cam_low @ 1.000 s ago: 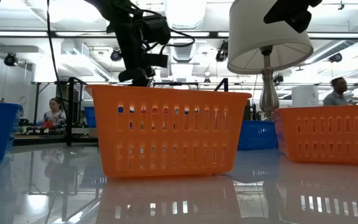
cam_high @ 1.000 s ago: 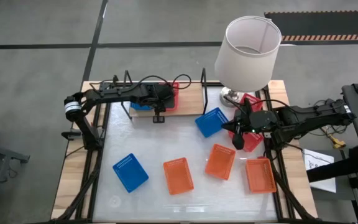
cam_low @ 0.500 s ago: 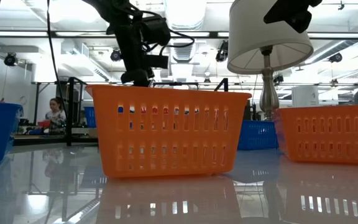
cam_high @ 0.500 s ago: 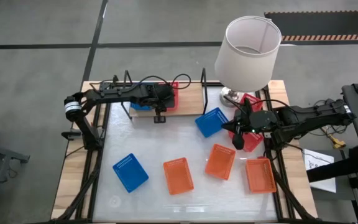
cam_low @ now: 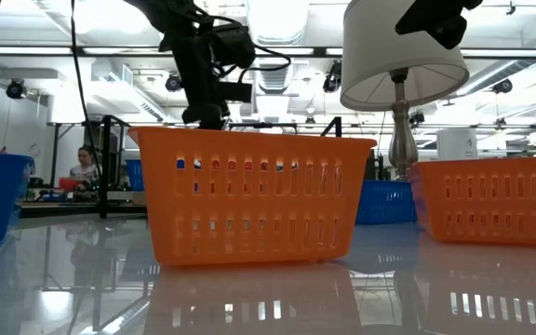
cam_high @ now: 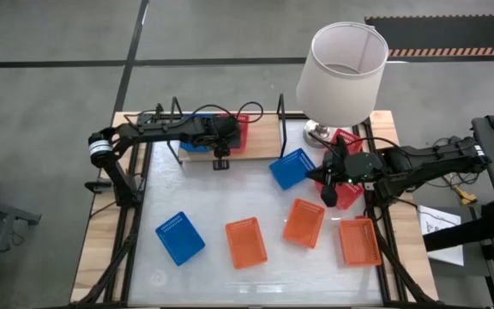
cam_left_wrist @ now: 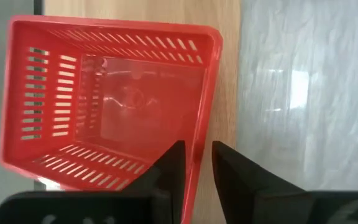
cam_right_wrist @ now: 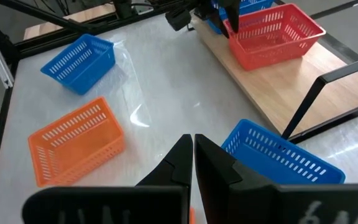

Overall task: Stack baskets on shelf by color
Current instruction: Put the bottom left red basket on the shelf

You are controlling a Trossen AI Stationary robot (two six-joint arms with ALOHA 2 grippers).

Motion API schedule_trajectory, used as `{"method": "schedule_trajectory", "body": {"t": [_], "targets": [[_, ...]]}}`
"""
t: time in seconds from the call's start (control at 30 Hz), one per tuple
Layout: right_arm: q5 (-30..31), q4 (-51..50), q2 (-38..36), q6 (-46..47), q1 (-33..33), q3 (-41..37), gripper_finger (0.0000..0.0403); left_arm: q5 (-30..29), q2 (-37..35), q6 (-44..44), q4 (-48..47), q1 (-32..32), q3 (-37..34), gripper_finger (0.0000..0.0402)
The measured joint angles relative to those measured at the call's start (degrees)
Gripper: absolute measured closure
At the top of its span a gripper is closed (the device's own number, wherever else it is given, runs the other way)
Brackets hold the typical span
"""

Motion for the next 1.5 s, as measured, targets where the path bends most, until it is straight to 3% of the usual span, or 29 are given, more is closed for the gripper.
{"method": "schedule_trajectory", "body": {"t": [0.3, 0.53, 0.77, 0.97, 1.13, 1.5], "targets": [[-2.20, 0.00, 0.04, 1.95, 0.01, 0.00, 0.0394, 2.51, -5.84, -11.50, -2.78, -1.73, 4.93, 0.0338], [-4.08, -0.10, 0.04, 1.83, 0.00, 0.00, 0.0394, 4.52, -10.22, -15.24, 6.68, -2.34, 0.98, 0.0338], [-4.10, -1.11, 0.04, 1.00, 0.01, 0.00, 0.0394, 4.26, -4.28, -22.86, 21.90, -1.83, -5.04, 0.0344], [-4.10, -1.92, 0.07, 0.91, 0.02, 0.01, 0.0394, -2.59, -0.81, -29.86, 17.64, -1.58, -4.82, 0.0374], [-4.08, -1.95, 0.07, 0.33, 0.00, 0.02, 0.0394, -2.75, -0.87, -29.99, 18.94, -1.62, -4.44, 0.0399], [-4.04, -2.24, 0.09, -0.17, 0.00, 0.02, 0.0394, -1.34, 1.58, -37.16, 21.65, -1.55, -5.20, 0.0400]]}}
